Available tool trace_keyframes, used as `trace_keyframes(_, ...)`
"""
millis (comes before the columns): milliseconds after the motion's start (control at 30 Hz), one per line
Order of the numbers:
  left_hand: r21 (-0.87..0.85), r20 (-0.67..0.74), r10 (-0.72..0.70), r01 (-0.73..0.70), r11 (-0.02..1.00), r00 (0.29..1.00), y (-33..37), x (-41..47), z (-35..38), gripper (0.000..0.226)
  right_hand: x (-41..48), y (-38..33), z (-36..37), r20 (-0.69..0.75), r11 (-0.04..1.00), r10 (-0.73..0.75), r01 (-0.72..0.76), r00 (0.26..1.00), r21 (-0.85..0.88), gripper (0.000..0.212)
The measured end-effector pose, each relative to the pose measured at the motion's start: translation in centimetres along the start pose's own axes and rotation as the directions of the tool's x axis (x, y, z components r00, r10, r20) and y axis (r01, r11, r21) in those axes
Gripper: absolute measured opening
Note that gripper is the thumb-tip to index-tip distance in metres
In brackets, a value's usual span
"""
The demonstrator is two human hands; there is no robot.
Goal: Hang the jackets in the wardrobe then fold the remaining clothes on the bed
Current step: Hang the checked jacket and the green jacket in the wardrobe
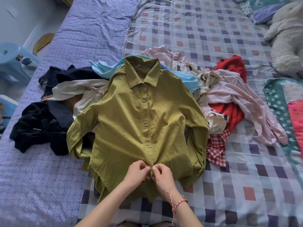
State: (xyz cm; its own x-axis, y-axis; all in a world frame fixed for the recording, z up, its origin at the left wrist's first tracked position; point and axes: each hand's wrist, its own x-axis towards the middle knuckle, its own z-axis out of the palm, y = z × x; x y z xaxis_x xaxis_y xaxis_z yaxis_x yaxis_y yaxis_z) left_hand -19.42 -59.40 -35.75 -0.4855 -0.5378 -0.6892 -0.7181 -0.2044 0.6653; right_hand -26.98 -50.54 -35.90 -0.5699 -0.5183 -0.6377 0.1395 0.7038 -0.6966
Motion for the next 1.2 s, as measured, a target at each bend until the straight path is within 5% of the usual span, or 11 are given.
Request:
trace_keyframes(100, -0.197, -0.016, -0.104, 0.099, 0.975, 0.994, -0.2, -0.1, -0.3, 0.024, 0.4, 0.7, -1.6, -0.103, 0.996, -0.063, 0.057, 0.993, -0.067, 0.016)
trace_keyframes(200, 0.196, -0.172, 0.044, -0.01, 0.981, 0.984, -2.1, -0.5, -0.1, 0.015, 0.9, 2.5, -3.5, -0.234, 0.996, 0.077, -0.086, 0.969, -0.029, 0.015)
trace_keyframes(367, 0.597, -0.13, 0.133, -0.029, 0.802, 0.983, -5.5, -0.9, 1.6, 0.031, -0.2, 4.9, -3.4, 0.064, 0.931, 0.166, -0.135, 0.984, -0.339, 0.02)
trace_keyframes(467, 0.603, -0.178, 0.265, -0.108, 0.79, 0.948, -5.9, -0.9, 2.4, 0.018, -1.0, 5.5, -1.9, 0.167, 0.924, 0.149, -0.077, 0.975, -0.374, 0.013)
trace_keyframes(601, 0.537, -0.198, 0.354, -0.201, 0.819, 0.914, -6.0, -1.4, 3.2, 0.011, -1.5, 5.4, 0.2, 0.234, 0.928, 0.104, -0.01, 0.967, -0.373, 0.033)
trace_keyframes(767, 0.651, -0.342, 0.633, -0.311, 0.692, 0.694, -6.8, -2.6, 3.3, 0.015, -1.8, 5.3, 0.3, -0.3, 0.863, 0.2, -0.312, 0.933, -0.396, 0.039)
trace_keyframes(868, 0.643, -0.365, 0.683, -0.36, 0.677, 0.633, -7.4, -3.2, 3.6, 0.008, -1.4, 6.0, -0.1, -0.254, 0.871, 0.129, -0.232, 0.959, -0.433, 0.029)
trace_keyframes(934, 0.609, -0.362, 0.668, -0.377, 0.698, 0.65, -7.8, -3.6, 3.5, 0.007, -1.2, 6.4, 0.1, -0.168, 0.85, 0.082, -0.157, 0.982, -0.503, 0.024)
trace_keyframes(1068, 0.665, -0.325, 0.661, -0.333, 0.668, 0.677, -7.8, -4.1, 3.3, 0.042, -0.7, 6.2, 0.8, -0.184, 0.865, 0.036, -0.123, 0.982, -0.487, 0.032)
trace_keyframes(1201, 0.698, -0.222, 0.587, -0.293, 0.653, 0.779, -8.0, -4.7, 3.1, 0.027, 0.5, 6.3, 0.8, -0.15, 0.867, 0.075, -0.139, 0.986, -0.479, 0.033)
